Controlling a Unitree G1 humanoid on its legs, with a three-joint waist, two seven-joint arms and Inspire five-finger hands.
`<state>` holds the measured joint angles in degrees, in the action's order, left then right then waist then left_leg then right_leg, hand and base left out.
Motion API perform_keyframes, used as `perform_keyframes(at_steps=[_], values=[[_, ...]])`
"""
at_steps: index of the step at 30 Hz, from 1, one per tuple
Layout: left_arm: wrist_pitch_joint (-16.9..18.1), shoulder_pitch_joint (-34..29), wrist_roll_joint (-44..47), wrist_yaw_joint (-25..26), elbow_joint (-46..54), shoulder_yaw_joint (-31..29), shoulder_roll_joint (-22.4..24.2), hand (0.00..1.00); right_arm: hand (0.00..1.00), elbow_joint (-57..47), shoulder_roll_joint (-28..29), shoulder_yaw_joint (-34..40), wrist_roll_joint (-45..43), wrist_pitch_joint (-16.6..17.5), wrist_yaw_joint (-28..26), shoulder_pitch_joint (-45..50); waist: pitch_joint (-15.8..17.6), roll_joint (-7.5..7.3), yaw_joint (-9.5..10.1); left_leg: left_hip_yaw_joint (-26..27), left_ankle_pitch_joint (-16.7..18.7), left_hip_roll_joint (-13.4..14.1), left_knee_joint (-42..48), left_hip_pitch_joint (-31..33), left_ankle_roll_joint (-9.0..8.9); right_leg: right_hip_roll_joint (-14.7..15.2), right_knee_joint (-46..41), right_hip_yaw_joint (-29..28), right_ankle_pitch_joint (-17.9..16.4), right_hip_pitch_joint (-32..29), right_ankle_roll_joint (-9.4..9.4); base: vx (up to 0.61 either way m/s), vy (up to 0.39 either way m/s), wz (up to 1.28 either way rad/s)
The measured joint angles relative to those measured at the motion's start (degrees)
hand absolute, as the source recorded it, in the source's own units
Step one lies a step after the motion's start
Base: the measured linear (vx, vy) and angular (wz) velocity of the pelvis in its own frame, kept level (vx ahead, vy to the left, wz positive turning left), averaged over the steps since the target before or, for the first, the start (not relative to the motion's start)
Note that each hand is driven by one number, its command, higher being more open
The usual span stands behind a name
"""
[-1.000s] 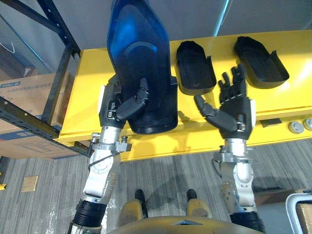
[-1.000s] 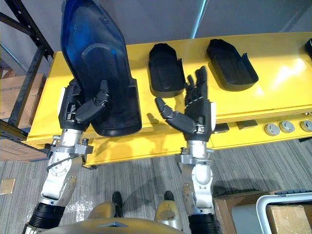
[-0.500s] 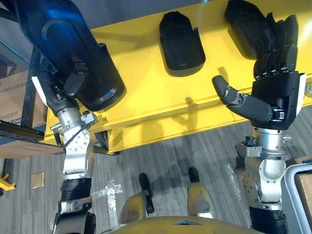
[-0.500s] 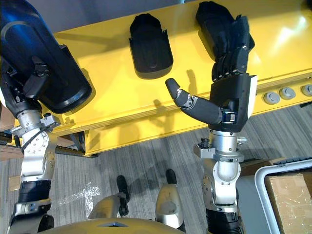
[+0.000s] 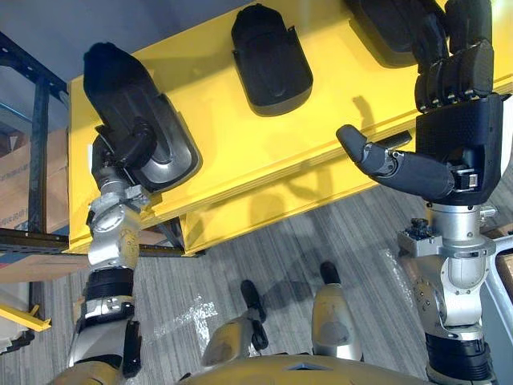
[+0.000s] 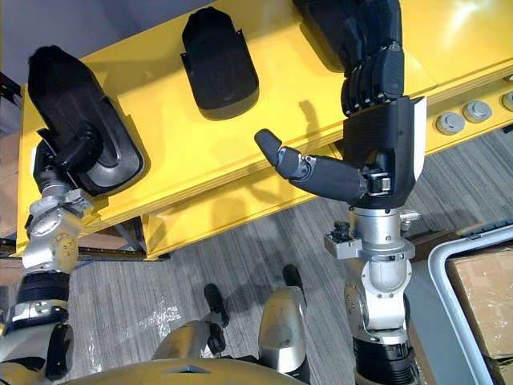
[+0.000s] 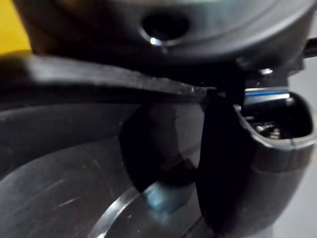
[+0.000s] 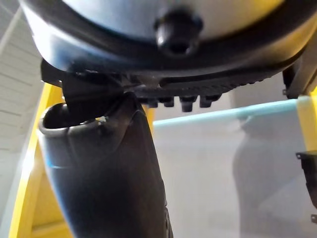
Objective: Walk over and take three plastic housings, then place them on the shelf
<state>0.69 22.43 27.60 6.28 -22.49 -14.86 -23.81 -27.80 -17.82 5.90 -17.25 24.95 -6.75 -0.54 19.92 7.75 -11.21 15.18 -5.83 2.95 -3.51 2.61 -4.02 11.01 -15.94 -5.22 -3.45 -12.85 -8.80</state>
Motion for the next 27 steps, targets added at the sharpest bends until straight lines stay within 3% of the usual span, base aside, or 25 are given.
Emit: perform_keyframes(at_steps=[3,4,11,20,27], values=[[-0.13,1.37,1.14,-2.96,-3.17,0.11,-1.48,0.0,1.0,-0.03,-0.95,-1.61,-0.08,-0.46,-0.35,-0.41,0.52,1.06,-0.17,0.17,-0.36,-0.11,-0.81,-0.24,-0.08,0.03,-0.14,-0.05,0.08,-0.13,-0.15,0.0,0.0,0.0],[-0.27,2.41,1.15,-3.82,-4.8,0.34,-1.84,1.0,1.0,-0.03,-1.43,-2.27,-0.11,-0.68,-0.46,-0.42,0.64,1.3,-0.17,0.24,-0.3,-0.14,-0.81,-0.22,-0.16,0.07,-0.16,-0.06,0.14,-0.14,-0.25,0.0,0.0,0.0],[-0.75,7.5,1.05,-4.67,-10.08,0.97,-3.71,1.0,1.0,-1.17,-2.66,-5.05,-2.35,-0.78,-1.55,-3.21,1.63,1.52,-0.93,4.28,-0.44,-0.03,-0.73,0.38,-0.12,0.99,-0.38,-0.26,0.31,-0.84,-0.96,-0.01,-0.001,0.03],[-0.66,13.47,1.02,3.06,-11.88,2.33,-3.93,1.0,1.0,-2.74,-2.5,-9.62,-3.57,-0.85,-1.49,-6.56,2.69,-0.07,-1.35,6.61,-1.17,-0.13,-0.75,1.25,0.21,1.28,-0.85,-1.28,0.73,-2.32,-1.52,0.0,-0.009,-0.02],[2.99,15.55,1.85,7.5,-12.25,4.39,-3.79,1.0,1.0,-2.92,-1.38,-10.94,-3.56,-0.84,-1.87,-6.43,3.23,-0.98,-1.97,6.88,-1.68,-0.11,-0.98,0.59,0.75,1.18,0.37,-1.39,1.35,-1.35,-2.24,0.04,-0.028,-0.01]])
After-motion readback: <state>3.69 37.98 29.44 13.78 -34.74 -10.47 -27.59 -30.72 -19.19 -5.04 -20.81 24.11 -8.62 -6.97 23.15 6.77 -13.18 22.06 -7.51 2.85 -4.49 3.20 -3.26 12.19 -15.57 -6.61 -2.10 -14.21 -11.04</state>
